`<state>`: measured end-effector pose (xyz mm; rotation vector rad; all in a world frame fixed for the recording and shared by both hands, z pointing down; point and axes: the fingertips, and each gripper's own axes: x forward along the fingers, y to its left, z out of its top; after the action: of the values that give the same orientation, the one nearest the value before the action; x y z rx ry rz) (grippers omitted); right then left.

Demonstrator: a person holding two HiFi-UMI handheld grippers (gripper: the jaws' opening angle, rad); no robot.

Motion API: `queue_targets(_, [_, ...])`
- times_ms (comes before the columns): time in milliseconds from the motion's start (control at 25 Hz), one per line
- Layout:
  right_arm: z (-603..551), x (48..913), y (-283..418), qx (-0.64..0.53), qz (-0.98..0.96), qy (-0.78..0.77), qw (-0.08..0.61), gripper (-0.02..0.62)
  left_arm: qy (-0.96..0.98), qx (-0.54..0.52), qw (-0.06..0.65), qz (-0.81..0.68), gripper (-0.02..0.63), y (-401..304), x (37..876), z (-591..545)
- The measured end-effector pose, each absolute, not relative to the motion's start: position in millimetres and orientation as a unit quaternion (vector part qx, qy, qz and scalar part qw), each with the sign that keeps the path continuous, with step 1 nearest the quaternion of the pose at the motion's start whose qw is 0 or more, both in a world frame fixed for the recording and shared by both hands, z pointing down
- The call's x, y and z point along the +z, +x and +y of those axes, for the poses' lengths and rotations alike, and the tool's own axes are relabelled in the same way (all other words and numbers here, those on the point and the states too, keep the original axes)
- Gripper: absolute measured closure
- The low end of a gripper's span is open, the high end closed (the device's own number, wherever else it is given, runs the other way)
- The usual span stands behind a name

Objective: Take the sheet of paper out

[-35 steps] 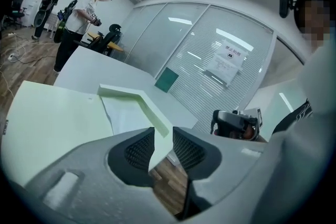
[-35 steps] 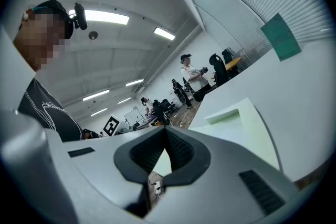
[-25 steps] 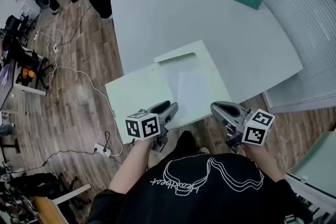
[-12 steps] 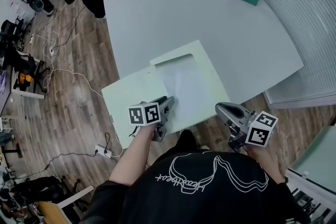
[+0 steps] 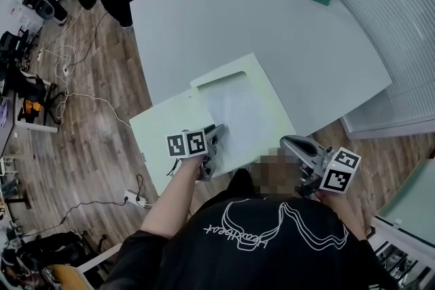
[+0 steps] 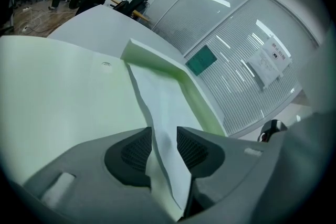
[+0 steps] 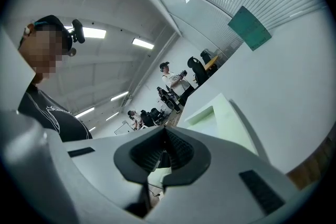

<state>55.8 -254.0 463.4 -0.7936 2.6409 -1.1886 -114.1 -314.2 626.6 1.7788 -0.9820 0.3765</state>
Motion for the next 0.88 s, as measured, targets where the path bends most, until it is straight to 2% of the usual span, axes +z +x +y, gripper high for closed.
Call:
queue_targets(280, [-250.0,466.7,49.8,-0.402,0.875,-0.261,0.062,0.586,0.732,0.157,0.518,-0.413,0.463,-110.8,632.1,-315.4])
queue_targets(560, [-247.2,470.9,41.4,-0.399,0.880,-0.254,0.048,0.586,0.713,0.163,0.509,-0.453,0.577,-124.0,638.3,-316.5])
queue_targets(880, [-242.5,474.6,37.1,-0.400,0.880,-0.252,0.037,0.586,0.706,0.169,0.505,-0.467,0.592,-143.6,635.6,-307.1])
